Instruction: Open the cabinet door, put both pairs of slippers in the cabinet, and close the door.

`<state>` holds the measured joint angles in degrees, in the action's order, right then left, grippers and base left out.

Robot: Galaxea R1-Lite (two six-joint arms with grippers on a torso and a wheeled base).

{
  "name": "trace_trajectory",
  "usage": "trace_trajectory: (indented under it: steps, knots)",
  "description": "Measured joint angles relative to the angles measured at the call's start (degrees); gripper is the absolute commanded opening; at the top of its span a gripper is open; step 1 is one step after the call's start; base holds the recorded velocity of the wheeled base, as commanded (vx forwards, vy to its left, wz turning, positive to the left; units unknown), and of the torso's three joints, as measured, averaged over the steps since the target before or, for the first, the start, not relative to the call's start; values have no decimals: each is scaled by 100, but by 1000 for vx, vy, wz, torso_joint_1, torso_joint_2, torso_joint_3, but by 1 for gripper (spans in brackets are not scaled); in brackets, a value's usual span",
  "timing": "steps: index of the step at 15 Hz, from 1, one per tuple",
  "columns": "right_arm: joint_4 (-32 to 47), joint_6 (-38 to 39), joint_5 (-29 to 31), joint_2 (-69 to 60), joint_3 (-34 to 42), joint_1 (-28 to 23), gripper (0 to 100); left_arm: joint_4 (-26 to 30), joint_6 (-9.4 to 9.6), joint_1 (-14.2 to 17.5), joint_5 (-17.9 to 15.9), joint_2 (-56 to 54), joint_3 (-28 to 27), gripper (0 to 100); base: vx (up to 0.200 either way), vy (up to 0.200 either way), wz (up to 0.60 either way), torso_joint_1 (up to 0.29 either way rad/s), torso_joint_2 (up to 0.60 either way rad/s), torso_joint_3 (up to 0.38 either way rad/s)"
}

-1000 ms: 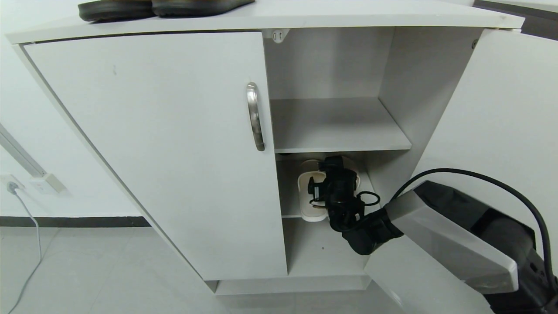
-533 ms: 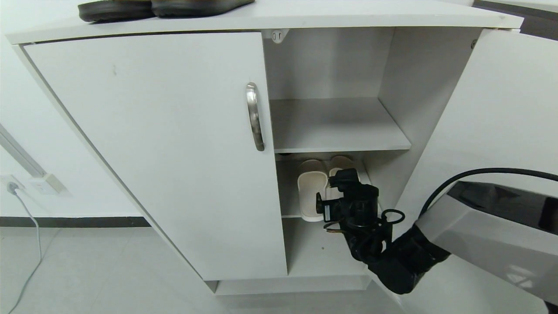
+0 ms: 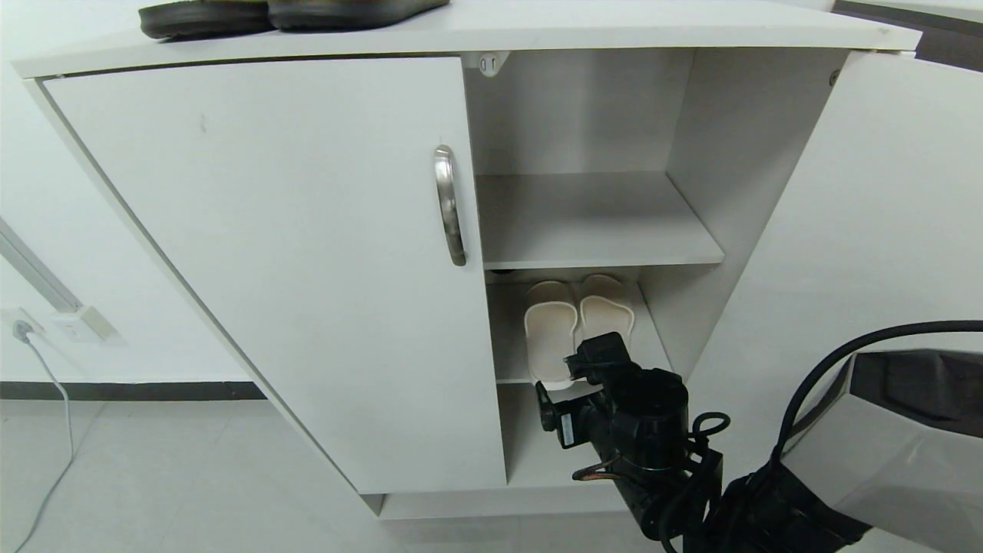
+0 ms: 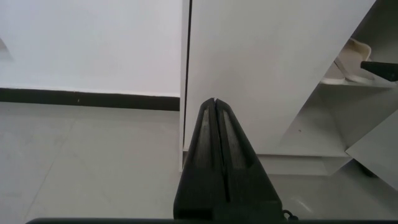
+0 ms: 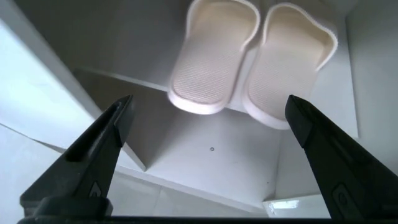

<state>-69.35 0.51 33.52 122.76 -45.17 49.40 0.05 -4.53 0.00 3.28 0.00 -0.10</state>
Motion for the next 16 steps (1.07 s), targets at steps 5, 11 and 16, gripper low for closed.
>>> trace_trajectory:
  steps: [5, 11, 16]
  knots:
    - [-11, 6, 24, -40, 13, 95, 100, 0, 0, 0, -2, 0, 0, 0, -120, 0, 0, 2, 2, 0]
    - [-6, 20, 24, -57, 90, 126, 100, 0, 9, 0, 5, 0, 0, 0, -167, 0, 0, 0, 4, 3]
    - [-233, 22, 24, -63, 234, 33, 100, -2, -4, 0, 44, 0, 0, 0, 0, 0, 0, 0, 0, 0]
